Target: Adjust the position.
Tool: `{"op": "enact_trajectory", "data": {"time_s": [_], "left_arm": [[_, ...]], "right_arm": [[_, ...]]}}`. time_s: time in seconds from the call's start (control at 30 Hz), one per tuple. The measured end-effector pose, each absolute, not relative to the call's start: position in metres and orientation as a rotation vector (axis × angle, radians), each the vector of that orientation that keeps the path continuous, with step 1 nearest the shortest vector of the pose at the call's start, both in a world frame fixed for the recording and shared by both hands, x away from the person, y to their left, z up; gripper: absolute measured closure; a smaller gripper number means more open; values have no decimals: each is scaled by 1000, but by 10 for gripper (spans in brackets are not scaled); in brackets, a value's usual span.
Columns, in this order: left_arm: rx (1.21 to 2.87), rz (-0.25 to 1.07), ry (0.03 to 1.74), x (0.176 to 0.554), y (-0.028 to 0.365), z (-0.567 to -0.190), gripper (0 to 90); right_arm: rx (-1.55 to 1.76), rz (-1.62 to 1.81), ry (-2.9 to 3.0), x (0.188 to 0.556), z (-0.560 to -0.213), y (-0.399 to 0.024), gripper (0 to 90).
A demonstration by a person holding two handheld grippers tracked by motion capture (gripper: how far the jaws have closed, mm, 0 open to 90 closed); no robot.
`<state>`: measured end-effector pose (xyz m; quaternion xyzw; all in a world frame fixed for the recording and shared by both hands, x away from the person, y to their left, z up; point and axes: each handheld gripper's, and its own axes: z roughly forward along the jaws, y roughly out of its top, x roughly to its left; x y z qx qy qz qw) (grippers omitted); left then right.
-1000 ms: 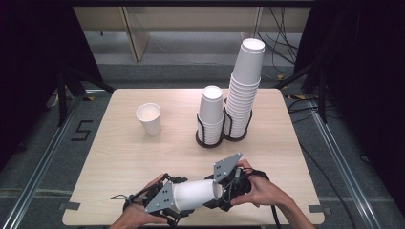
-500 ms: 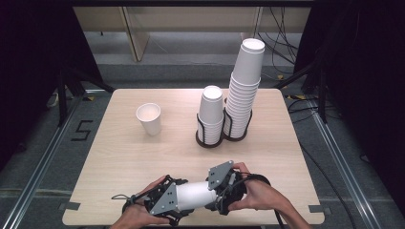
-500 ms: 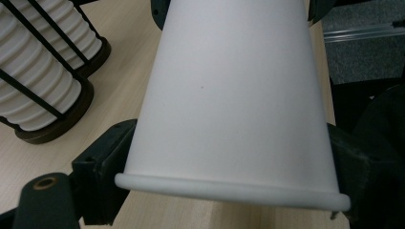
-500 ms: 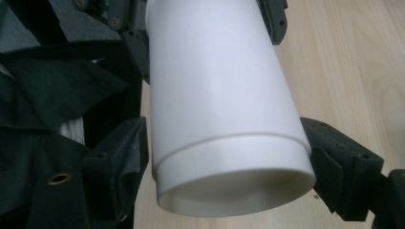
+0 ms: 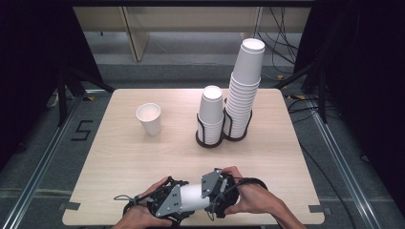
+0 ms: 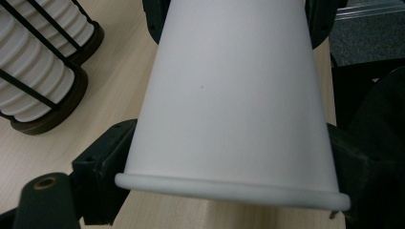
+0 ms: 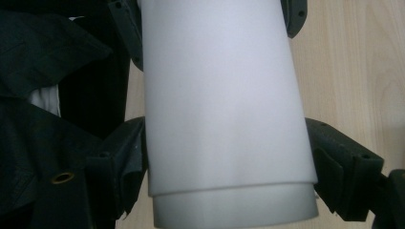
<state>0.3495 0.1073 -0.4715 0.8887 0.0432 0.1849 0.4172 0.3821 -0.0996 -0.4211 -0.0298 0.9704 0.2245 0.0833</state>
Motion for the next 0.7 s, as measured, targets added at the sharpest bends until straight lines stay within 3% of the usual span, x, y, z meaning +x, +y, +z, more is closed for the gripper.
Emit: {"op": "enact_trajectory", "data": {"time_s": [0.43,0.7], "left_arm": [[2219,441,113,350,108,-473,114],[2038,374,175,355,118,-478,73]], "right_arm": [[-85,672,2934,382,-427,-99,244],[-61,849,2969,391,-426,-110,242]]}}
